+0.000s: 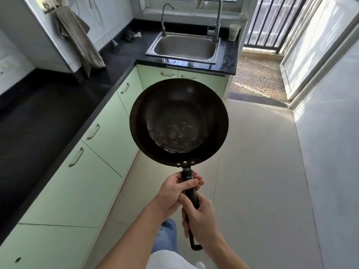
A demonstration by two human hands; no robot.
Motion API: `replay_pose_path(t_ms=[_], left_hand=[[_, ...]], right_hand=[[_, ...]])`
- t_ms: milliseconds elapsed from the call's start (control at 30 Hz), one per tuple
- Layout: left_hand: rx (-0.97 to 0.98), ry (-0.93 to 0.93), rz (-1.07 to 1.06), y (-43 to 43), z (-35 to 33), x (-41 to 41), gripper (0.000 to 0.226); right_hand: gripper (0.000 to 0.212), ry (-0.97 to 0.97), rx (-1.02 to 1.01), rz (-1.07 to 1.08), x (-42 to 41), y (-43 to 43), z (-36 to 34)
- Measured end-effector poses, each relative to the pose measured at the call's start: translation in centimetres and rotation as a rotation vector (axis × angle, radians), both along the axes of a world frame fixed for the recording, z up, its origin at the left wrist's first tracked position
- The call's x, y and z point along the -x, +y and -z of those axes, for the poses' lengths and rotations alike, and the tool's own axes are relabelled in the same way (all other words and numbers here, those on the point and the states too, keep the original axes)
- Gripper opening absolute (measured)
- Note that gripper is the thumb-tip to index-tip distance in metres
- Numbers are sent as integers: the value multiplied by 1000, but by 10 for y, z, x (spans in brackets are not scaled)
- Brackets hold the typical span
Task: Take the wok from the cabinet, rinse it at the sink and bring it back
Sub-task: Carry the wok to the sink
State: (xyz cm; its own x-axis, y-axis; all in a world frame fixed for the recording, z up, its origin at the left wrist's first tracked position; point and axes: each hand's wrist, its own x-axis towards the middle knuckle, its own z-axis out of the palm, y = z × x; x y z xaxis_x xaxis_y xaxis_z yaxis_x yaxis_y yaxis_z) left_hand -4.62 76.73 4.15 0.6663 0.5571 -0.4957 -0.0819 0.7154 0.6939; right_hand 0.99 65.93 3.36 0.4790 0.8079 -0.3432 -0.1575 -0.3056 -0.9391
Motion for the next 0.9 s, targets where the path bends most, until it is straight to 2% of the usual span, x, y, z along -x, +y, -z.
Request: replay_pose_path(t_ms=[400,533,900], left_hand=[[13,18,44,242,19,-80,23],[-1,16,68,324,13,-108,31],[1,33,82,468,18,-193,29]], right_hand=[[30,-5,85,38,-78,240,6],[29,-7,73,64,-103,319,-2],[28,-39,68,90,-185,461,1]])
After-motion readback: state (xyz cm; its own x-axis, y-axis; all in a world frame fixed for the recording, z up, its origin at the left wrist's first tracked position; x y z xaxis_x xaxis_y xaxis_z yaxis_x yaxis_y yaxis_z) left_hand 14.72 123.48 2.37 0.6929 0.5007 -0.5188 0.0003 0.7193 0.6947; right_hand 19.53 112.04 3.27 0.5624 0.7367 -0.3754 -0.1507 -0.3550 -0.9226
